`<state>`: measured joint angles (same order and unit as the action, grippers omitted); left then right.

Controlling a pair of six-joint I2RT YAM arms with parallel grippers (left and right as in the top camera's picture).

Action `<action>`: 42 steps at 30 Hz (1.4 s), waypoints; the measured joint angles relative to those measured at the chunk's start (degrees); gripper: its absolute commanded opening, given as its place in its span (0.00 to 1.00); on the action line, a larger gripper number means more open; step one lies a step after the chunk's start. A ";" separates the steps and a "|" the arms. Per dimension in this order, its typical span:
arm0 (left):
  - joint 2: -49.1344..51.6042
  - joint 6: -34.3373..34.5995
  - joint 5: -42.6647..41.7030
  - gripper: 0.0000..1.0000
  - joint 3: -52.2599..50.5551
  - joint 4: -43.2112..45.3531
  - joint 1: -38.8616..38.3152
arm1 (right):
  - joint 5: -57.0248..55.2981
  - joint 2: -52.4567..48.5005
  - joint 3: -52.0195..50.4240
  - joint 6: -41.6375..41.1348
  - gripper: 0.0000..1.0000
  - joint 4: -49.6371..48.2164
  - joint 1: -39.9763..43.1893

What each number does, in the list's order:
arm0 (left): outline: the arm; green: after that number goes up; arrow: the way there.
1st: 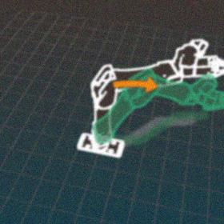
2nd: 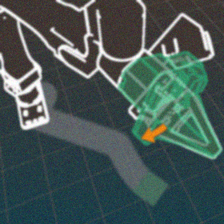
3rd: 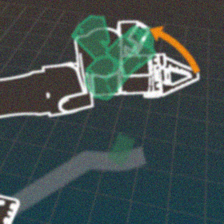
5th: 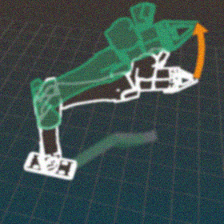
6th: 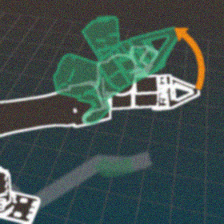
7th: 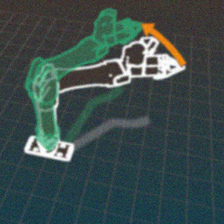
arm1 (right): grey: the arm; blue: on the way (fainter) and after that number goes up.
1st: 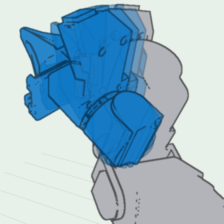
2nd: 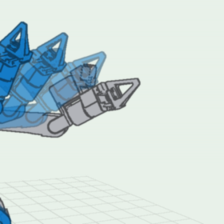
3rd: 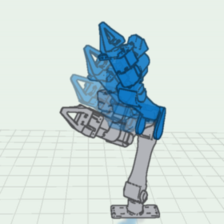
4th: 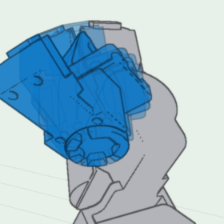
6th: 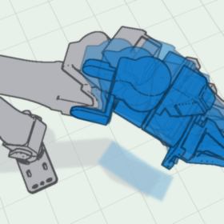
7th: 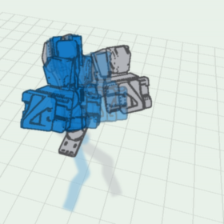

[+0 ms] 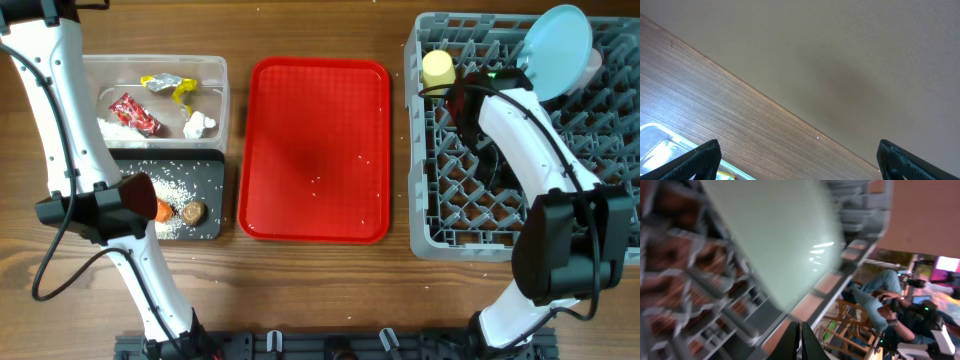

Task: Sort waste into correct bins and load items into the dishwasher rack
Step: 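Lower the mint green bowl into the rack and open the right gripper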

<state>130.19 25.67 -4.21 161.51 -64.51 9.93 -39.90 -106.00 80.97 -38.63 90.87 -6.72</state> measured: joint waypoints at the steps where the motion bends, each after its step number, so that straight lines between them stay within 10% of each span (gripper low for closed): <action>1: 0.00 0.00 0.00 1.00 0.00 0.00 0.00 | 2.89 0.00 0.00 1.49 1.00 -0.59 0.02; 11: 0.00 0.00 0.00 1.00 0.00 0.02 0.00 | 15.72 1.18 9.55 13.55 1.00 -4.61 0.04; 18: 0.00 0.00 0.02 1.00 0.00 0.00 0.00 | 37.11 17.68 17.35 28.48 1.00 -28.37 -0.04; 42: 0.00 0.00 0.02 1.00 0.00 0.00 0.00 | 40.57 17.73 17.44 29.94 1.00 -29.90 -0.04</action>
<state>130.19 25.67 -4.19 161.51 -64.51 9.93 0.67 -88.27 98.41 -8.69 60.97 -6.76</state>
